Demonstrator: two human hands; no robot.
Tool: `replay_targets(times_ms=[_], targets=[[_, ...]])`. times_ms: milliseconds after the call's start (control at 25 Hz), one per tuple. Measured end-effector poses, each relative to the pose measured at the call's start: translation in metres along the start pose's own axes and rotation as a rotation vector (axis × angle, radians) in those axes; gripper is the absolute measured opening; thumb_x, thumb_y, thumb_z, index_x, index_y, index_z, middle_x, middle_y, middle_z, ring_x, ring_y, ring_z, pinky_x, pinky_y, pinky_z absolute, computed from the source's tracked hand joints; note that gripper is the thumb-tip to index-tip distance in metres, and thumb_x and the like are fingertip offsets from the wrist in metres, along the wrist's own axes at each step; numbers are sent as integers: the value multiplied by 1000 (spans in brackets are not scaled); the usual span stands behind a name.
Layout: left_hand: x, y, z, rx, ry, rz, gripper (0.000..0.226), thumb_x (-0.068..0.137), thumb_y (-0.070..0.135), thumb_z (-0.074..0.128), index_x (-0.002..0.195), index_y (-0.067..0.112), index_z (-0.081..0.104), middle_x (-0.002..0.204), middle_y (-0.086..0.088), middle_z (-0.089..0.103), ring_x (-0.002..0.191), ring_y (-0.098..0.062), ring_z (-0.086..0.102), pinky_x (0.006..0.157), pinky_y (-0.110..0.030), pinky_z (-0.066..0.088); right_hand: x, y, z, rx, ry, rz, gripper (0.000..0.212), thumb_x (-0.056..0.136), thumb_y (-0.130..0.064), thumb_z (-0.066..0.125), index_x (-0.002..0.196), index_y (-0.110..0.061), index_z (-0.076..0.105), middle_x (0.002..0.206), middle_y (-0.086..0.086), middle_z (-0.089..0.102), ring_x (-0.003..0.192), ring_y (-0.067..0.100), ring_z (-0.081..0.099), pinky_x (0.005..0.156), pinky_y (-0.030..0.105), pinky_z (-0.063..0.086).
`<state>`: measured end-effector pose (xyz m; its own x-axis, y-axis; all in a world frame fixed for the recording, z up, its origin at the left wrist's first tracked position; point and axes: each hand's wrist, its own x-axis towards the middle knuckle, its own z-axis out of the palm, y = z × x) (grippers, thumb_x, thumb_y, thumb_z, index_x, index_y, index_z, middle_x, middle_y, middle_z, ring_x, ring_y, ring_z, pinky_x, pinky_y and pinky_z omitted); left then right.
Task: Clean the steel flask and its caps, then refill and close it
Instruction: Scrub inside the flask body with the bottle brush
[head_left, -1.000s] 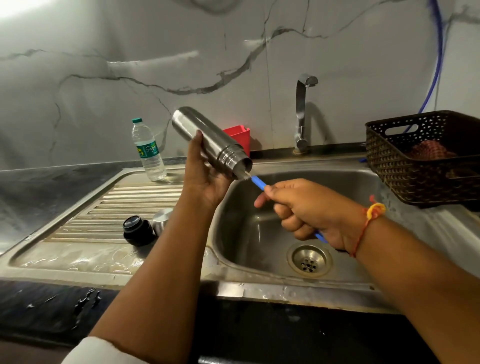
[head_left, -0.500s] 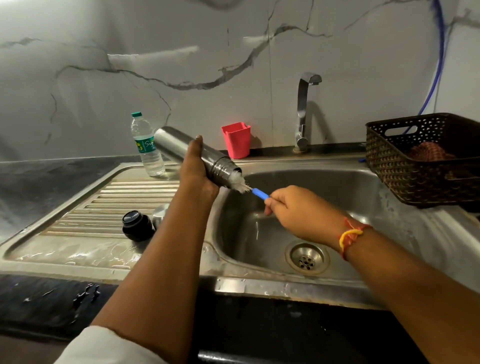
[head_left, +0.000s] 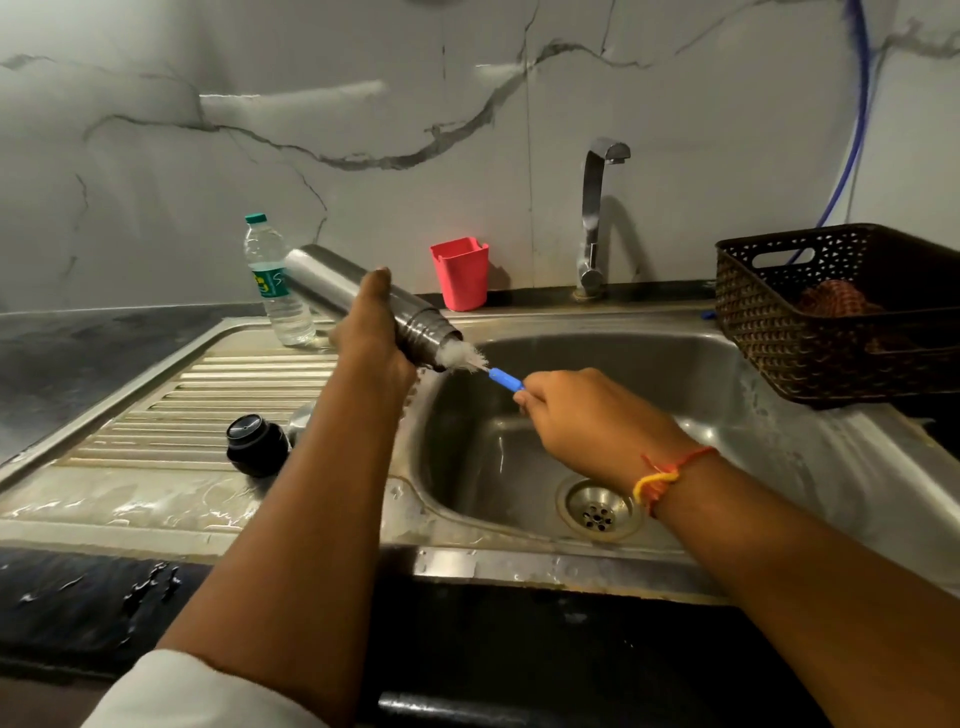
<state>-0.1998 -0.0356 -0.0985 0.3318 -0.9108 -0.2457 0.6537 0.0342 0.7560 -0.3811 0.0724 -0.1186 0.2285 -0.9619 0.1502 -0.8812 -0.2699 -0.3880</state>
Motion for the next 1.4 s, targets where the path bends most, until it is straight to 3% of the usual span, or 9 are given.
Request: replay_targets(times_ms=[240,360,520,640,760,880,960,1240,1400], targets=[[-13,-16,6,57,-156,-45,80,78,40,85,139,13,41,120,-19,67,89,-34,76,69,-48,62,7,-4,3,134,41,45,28,103,-37,40,96,-22,62,73,-1,56,63,17,54,55,30,37],[-21,-13,9,-19,-307,-46,64,91,45,68,140,9,47,125,-19,65,105,-32,71,86,-50,61,3,8,-9,633,-23,122,32,103,-33,42,94,-16,68,58,-5,44,46,9,38,46,25,27],[-22,-21,6,-109,-483,-117,60,92,39,65,141,7,50,133,-22,58,121,-37,63,100,-52,53,-3,13,-22,1476,-387,302,30,104,-33,42,104,-10,62,56,-8,24,41,3,17,36,17,13],[-20,-24,5,-216,-592,-195,76,88,38,73,146,2,42,136,-22,57,128,-39,59,106,-49,50,-4,13,-23,1751,-644,361,29,102,-34,44,102,-12,63,53,-10,25,35,1,21,30,13,18],[-22,-25,8,-172,-521,-175,79,84,40,78,145,4,41,113,-18,66,96,-29,71,86,-41,60,-2,5,-12,1423,-551,356,32,104,-35,41,103,-11,62,55,-8,27,38,3,21,31,16,20],[-18,-25,11,8,-306,-124,61,86,37,77,129,4,51,94,-12,67,76,-24,70,73,-38,62,4,-6,0,580,-129,206,34,104,-32,41,100,-11,67,59,-3,44,44,10,39,39,22,28],[-8,-17,7,53,-175,-115,60,84,37,79,128,5,53,97,-11,67,76,-25,70,75,-43,62,3,-1,-2,206,-57,107,31,103,-33,42,99,-15,67,72,0,55,61,15,50,49,26,34],[-11,-17,7,129,-107,-134,45,87,34,76,112,4,54,84,-9,64,65,-22,65,56,-35,59,6,-6,1,12,-16,58,26,103,-37,40,99,-23,61,91,8,63,70,22,53,59,31,36],[0,-5,3,41,-31,-19,66,81,37,83,130,10,47,105,-12,69,73,-26,73,63,-42,61,6,3,-2,6,-15,45,26,103,-39,38,86,-27,53,80,1,57,67,17,53,54,32,35]])
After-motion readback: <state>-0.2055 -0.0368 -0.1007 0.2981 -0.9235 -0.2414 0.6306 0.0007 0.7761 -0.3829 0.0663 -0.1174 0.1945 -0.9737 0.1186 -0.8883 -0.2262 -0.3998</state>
